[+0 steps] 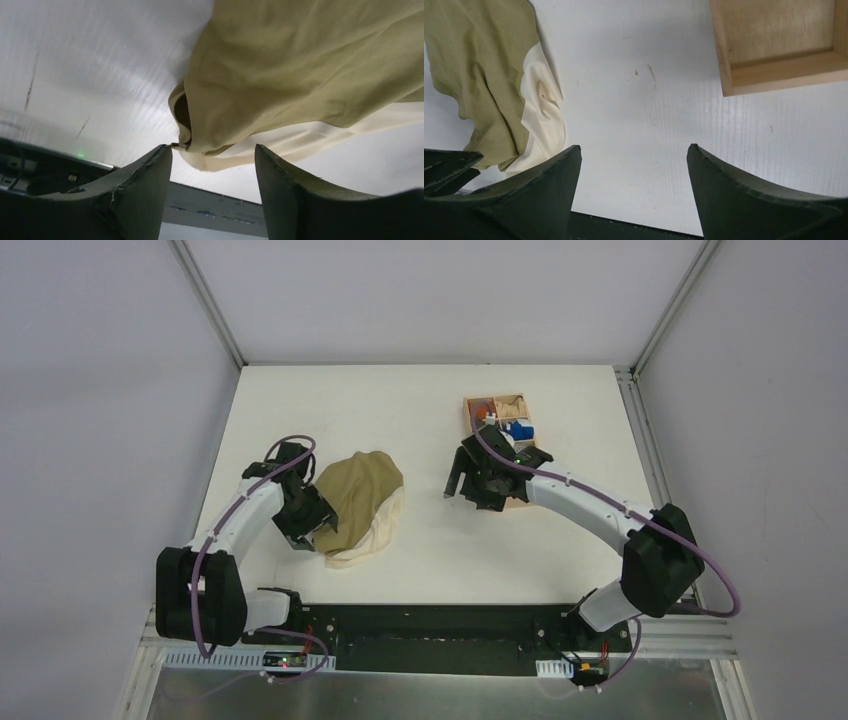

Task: Roll the underwear
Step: Move the underwear to the center of the board.

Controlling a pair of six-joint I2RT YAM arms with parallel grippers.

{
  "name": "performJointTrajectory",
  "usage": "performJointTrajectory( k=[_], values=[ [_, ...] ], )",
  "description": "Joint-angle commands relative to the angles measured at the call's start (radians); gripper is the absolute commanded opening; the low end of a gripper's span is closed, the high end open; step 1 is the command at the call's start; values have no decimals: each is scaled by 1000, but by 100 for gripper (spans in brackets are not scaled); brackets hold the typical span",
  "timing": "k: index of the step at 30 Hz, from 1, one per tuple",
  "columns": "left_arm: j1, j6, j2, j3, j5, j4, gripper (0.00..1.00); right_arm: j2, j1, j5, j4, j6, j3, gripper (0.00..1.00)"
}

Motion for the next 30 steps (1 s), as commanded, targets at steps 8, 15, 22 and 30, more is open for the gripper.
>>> performJointTrajectory(
  k=[8, 15, 22, 30],
  values=[
    [-45, 89, 199, 58, 139, 160, 0, -192, 8, 2, 7, 86, -127, 81],
    [-315, -58, 119, 163, 196, 167, 0, -246, 7, 51, 0, 109, -182, 82],
    [-342, 9, 52, 242, 95, 85, 77, -244, 7, 28, -1, 119, -186, 84],
    [-113, 65, -2, 185, 69, -14, 76, -209, 103, -18, 113, 242, -247, 83]
  ],
)
